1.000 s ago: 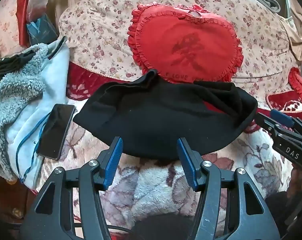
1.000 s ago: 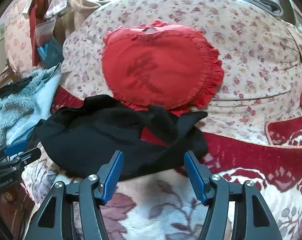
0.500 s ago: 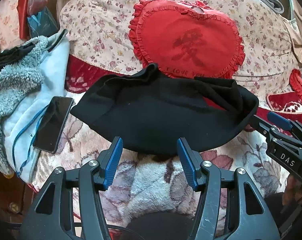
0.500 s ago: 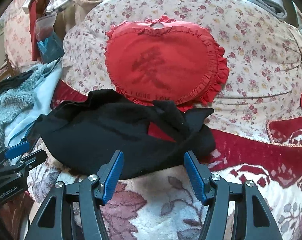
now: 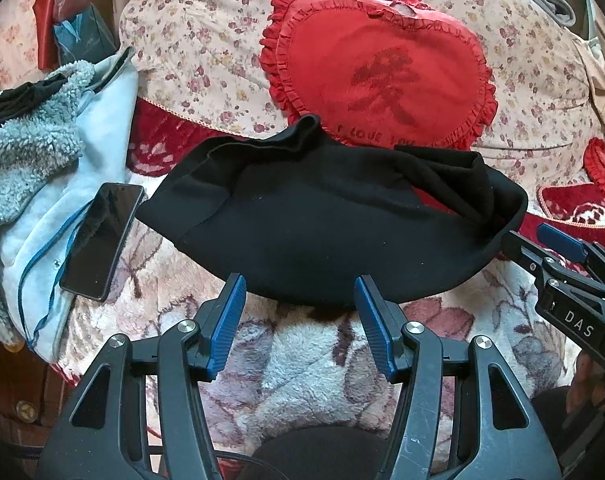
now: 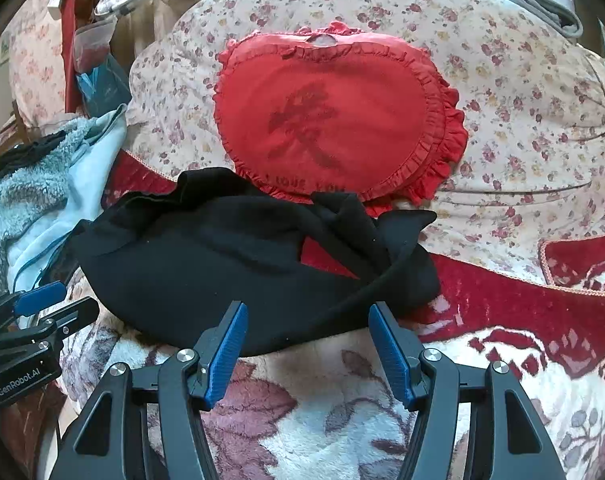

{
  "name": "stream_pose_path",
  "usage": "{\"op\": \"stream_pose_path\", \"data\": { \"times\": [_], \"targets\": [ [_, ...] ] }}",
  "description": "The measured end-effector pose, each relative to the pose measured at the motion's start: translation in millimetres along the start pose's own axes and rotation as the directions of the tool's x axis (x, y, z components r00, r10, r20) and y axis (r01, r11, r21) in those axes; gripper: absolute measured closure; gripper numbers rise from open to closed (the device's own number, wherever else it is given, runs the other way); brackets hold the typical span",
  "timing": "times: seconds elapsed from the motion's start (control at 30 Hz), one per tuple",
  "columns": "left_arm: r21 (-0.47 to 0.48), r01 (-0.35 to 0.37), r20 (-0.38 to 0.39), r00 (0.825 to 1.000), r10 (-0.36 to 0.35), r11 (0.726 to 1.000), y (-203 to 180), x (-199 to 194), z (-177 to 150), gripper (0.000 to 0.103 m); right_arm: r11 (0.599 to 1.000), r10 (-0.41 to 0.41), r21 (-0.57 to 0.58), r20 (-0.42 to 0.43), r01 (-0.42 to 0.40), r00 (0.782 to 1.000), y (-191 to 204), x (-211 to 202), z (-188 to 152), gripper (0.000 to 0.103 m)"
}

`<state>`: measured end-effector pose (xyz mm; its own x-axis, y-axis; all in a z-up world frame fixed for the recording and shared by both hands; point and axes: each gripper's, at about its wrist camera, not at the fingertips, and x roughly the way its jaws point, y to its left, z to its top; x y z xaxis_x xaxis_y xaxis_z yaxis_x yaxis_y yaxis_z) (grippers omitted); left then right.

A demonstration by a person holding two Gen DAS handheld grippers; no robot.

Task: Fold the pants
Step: 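Move both grippers open toward the crumpled black pants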

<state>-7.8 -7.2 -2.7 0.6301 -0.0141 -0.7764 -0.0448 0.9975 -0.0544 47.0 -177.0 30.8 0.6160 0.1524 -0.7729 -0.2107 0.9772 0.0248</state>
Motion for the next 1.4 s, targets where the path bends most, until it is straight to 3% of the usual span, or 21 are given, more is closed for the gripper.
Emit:
{"op": "stream_pose_path", "data": {
  "times": [1.4],
  "targets": [
    [-0.079,-0.007,-0.056,0.998,0.003,0.997,19,22,-2,0.047,1.000,-0.004,0.025,-0.069,0.005,0.998,0,22,-6,0.042]
  ]
}}
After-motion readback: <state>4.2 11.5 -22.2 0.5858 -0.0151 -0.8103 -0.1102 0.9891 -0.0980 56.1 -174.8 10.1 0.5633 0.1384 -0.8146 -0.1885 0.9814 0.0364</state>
